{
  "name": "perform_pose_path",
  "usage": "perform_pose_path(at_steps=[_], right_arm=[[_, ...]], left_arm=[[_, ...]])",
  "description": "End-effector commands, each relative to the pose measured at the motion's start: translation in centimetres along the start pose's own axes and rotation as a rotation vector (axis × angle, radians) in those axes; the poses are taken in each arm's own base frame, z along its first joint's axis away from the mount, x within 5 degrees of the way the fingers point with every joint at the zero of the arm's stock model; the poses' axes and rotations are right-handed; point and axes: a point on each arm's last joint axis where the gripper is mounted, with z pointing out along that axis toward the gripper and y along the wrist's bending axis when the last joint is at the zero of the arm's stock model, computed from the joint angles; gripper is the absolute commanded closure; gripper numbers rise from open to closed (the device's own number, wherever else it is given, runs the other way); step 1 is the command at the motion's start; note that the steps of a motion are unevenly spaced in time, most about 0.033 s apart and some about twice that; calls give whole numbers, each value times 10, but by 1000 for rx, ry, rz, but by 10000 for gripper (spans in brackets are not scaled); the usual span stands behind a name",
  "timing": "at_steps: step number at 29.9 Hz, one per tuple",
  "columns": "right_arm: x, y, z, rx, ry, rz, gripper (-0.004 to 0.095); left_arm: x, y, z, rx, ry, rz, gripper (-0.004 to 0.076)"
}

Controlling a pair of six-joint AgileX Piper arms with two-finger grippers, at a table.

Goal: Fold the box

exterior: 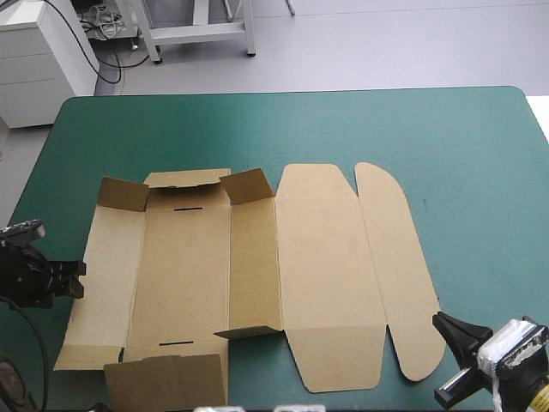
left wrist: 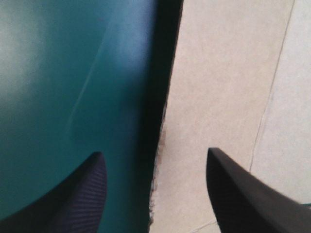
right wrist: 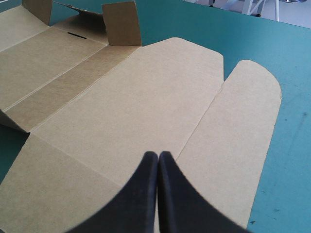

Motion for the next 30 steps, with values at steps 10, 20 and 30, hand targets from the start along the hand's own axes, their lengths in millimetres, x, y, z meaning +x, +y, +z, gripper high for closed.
perform_pose_path(at_steps=[10, 20, 30], right_arm=[[-14, 0, -2, 7, -88, -7, 924], [-14, 0, -2, 7, -88, -7, 924], [-14, -1, -2, 8, -88, -8, 924]], left_arm=[[-2, 1, 23, 123, 114, -12, 424], [-4, -1, 26, 165, 103, -5, 540], [-6, -4, 26, 194, 88, -23, 717]])
